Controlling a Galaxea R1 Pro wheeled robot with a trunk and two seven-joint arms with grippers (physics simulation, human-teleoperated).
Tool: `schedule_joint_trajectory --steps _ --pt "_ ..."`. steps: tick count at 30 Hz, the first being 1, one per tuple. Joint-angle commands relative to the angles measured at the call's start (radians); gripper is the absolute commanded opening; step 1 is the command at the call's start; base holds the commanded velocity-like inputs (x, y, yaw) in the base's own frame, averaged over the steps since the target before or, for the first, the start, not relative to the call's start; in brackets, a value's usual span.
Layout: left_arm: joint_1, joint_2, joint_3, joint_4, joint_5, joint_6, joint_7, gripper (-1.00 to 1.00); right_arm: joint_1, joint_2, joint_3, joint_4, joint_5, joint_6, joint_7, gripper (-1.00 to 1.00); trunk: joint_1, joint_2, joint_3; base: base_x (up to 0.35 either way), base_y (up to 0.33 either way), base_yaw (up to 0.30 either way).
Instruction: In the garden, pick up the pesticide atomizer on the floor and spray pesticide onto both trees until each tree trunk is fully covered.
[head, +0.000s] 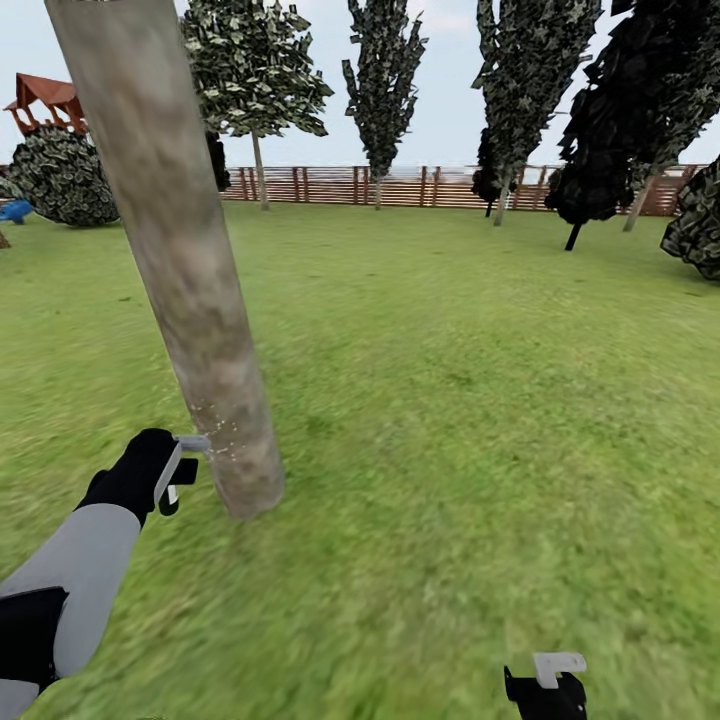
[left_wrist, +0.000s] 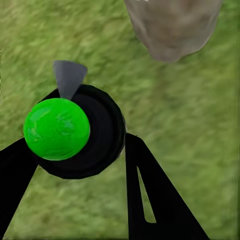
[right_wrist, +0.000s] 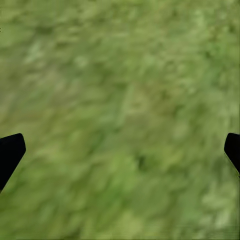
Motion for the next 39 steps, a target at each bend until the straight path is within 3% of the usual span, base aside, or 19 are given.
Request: schedule_joint_trajectory --steps 1,6,22,29,33,39 --pt "-0.001 -0.001 0.003 0.0 -0.007 0.004 -0.002 -1.0 0.0 0.0 0.005 0.0 0.001 -0.002 -0.005 1.0 0.0 0.0 -0.001 0.081 -0.269 0.273" --pt "-0.001 -0.002 0.004 0.0 -0.006 0.003 -0.002 -1.0 0.0 0.0 0.004 0.0 0.002 -0.002 -0.005 1.0 0.0 0.0 -0.001 0.081 -0.269 0.193" --pt "-0.001 -0.004 0.01 0.0 -0.006 0.002 0.0 -1.0 0.0 -0.002 0.004 0.0 0.001 -0.002 -0.005 1.0 0.0 0.0 -0.001 0.03 -0.274 0.005" --pt "0.002 0.005 0.013 0.008 -0.009 -0.001 0.001 -1.0 0.0 0.0 0.005 0.0 0.001 -0.002 -0.005 1.0 0.0 0.0 -0.001 0.022 -0.275 0.246" --pt "0.002 0.002 0.056 0.014 -0.007 -0.005 0.001 -1.0 0.0 0.0 0.005 0.0 0.001 -0.002 -0.005 1.0 0.0 0.0 -0.001 0.194 -0.22 0.258" --pt "0.003 -0.001 0.059 0.014 -0.008 -0.006 0.001 -1.0 0.0 0.0 0.005 0.0 0.001 -0.002 -0.005 1.0 0.0 0.0 -0.001 0.268 -0.17 0.039"
